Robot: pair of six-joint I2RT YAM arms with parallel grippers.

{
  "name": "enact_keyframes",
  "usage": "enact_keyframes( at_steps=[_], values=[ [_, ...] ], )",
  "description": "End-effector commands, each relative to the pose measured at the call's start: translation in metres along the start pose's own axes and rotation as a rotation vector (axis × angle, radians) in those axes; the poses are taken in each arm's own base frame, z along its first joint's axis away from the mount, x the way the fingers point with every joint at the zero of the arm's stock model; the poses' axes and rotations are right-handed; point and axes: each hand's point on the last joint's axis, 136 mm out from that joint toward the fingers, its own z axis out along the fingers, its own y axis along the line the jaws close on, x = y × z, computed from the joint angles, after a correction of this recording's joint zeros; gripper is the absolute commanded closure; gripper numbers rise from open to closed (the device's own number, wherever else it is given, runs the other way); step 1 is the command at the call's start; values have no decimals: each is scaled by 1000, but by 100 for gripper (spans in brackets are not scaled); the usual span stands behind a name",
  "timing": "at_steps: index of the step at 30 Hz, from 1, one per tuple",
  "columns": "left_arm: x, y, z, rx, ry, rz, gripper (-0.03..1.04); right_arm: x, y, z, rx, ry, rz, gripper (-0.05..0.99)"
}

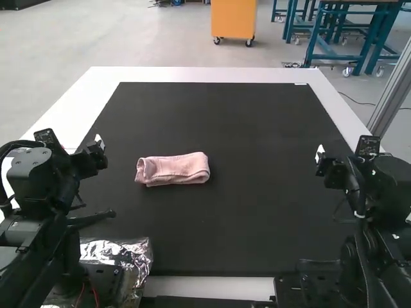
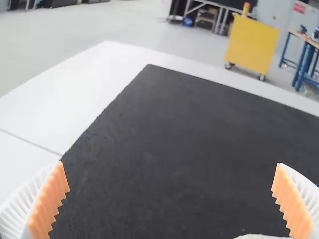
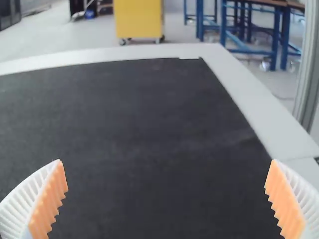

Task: Fold the towel.

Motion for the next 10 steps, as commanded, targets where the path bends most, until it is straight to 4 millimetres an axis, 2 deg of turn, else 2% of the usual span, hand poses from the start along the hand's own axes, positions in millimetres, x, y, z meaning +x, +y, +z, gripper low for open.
enact_keyframes(
  at_steps=[1,10],
  values=[
    [-1,4,0,-22,-11,-51,5,1,-2,0,5,-5,-7,2],
    [-1,4,0,-22,-11,-51,5,1,2,0,-17,-2,-7,2]
  ],
)
